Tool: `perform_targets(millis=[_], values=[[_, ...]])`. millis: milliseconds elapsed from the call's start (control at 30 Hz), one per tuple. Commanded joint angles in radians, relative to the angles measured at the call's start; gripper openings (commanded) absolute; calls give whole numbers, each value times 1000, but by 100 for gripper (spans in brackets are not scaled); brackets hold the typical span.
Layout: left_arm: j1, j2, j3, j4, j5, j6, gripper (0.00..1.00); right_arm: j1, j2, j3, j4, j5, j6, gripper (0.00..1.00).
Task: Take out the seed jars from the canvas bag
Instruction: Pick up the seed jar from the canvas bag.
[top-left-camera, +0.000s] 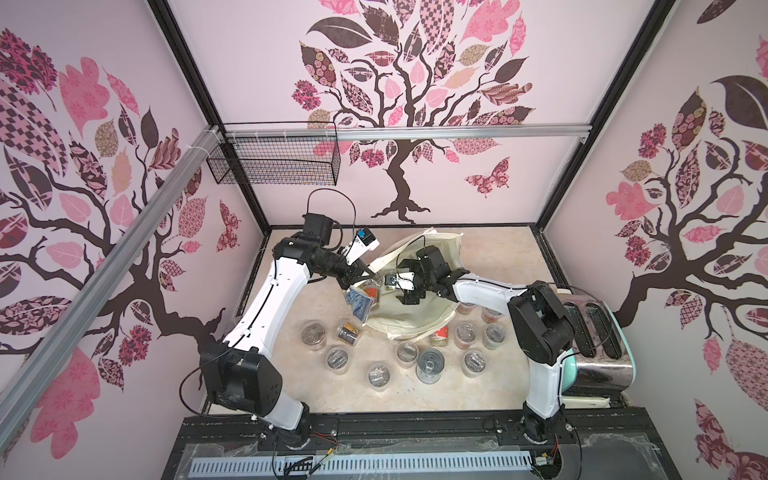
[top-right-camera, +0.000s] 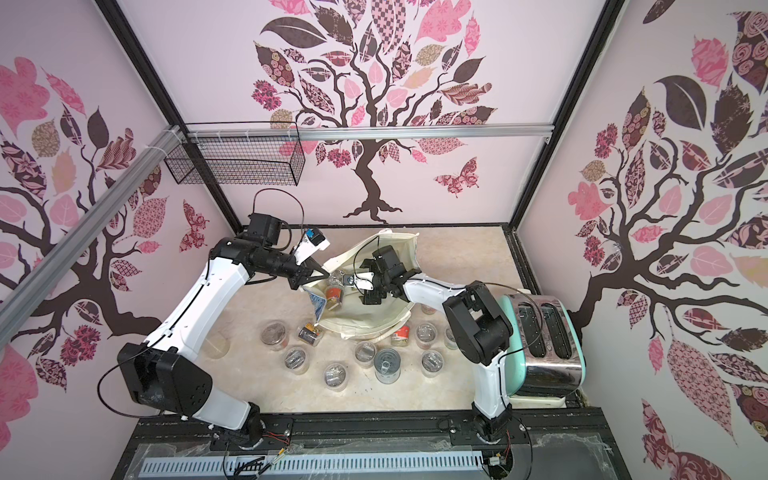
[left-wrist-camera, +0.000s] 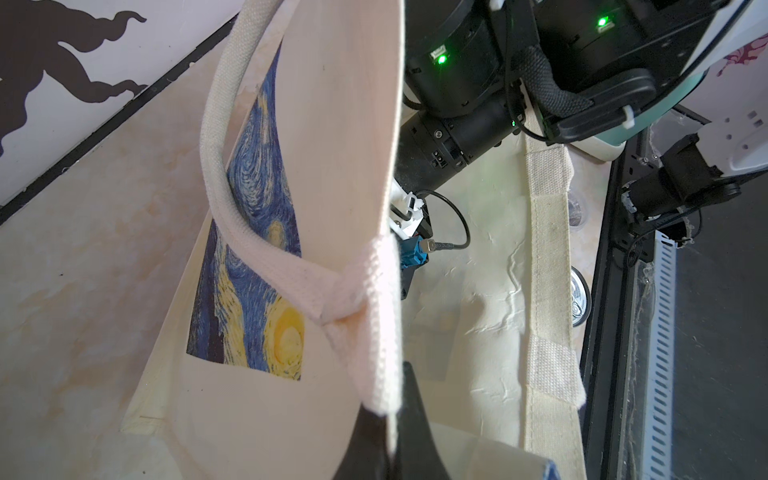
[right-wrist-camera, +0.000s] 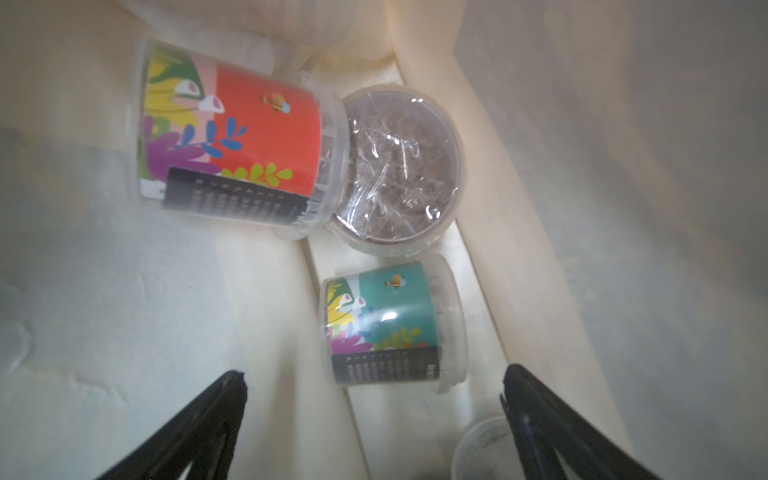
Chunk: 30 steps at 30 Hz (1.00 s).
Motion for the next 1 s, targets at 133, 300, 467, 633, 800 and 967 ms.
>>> perform_targets(millis=[133,300,467,633,800,967], values=[[-5,-15,23,-42,31,21,0,-7,102,110,-69,-43,-96,99],[-6,-13,27,-49,36,28,0,-7,156,175,-157,-31,-125,100],[-5,-14,30,-59,47,30,0,-7,206,205,-154,27,-140,100],[-5,-14,33,-69,48,34,0,-8,243,228,-169,38,-162,99],[-5,-7,38,-68,47,27,0,-9,268,255,-152,27,-118,89],[-6,-8,44,-70,40,24,0,-9,208,173,-58,-17,-113,80]])
